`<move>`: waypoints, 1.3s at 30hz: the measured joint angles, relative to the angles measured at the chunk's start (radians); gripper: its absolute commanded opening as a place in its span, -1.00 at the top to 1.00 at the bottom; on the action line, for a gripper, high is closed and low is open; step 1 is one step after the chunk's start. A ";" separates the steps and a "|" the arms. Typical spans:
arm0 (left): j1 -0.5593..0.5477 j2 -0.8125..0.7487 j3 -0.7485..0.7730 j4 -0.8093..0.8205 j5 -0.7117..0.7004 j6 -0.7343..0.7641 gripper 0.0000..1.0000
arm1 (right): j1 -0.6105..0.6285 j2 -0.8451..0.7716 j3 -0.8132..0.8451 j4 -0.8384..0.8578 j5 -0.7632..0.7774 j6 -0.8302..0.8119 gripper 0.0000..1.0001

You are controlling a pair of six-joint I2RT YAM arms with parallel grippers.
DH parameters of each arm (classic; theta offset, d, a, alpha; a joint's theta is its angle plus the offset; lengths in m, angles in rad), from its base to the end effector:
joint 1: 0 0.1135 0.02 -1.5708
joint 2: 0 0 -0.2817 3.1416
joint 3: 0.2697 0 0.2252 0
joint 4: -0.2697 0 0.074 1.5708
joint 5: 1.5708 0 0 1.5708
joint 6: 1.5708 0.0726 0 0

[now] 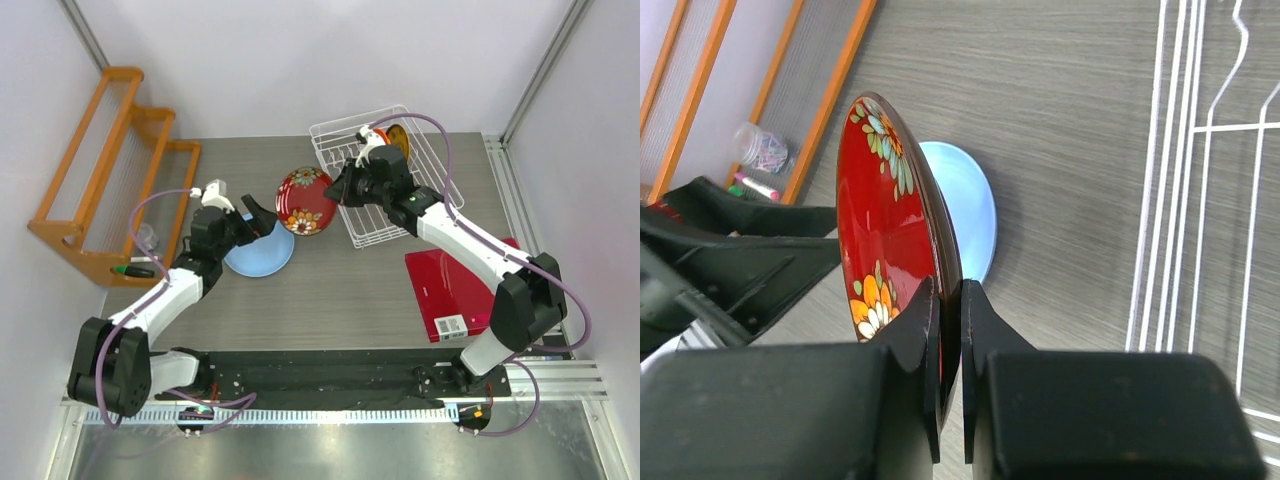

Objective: Unload the plates from the dish rack

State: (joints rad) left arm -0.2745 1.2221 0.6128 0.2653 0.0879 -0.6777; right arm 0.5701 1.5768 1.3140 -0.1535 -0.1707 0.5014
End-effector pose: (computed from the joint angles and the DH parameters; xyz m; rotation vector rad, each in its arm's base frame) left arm 0.2619 -0.0804 0.2539 -0.3364 1.9524 -0.7163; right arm 0.3132 0.2155 0.3379 -0.1874 2.0769 0.8454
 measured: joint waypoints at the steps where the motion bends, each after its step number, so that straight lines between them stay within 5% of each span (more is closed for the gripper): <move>1: 0.000 -0.014 -0.001 -0.003 -0.006 0.000 -0.99 | 0.000 -0.003 -0.002 0.003 0.008 0.000 0.98; 10: -0.003 -0.163 -0.017 -0.015 -0.055 0.002 -0.99 | -0.004 -0.009 -0.007 0.004 0.038 -0.002 0.98; 22: -0.003 -0.050 -0.036 0.089 -0.005 -0.031 -0.93 | -0.008 0.005 -0.066 0.133 -0.080 0.089 0.98; 28: -0.003 -0.022 -0.040 0.186 0.042 -0.071 -0.40 | -0.009 0.027 -0.109 0.223 -0.158 0.166 0.98; 34: -0.006 -0.009 -0.040 0.237 0.074 -0.093 0.66 | -0.009 0.047 -0.125 0.251 -0.177 0.192 0.97; 37: -0.005 -0.009 -0.041 0.245 0.077 -0.107 1.00 | -0.013 0.049 -0.125 0.250 -0.178 0.197 0.98; 39: 0.000 -0.007 -0.041 0.262 0.081 -0.120 1.00 | -0.021 0.052 -0.125 0.256 -0.186 0.211 0.98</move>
State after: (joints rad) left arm -0.2741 1.2148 0.5720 0.5278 0.1692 -0.7975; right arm 0.5491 1.6287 1.1889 0.1024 -0.3569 0.7124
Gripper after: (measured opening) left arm 0.060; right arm 0.090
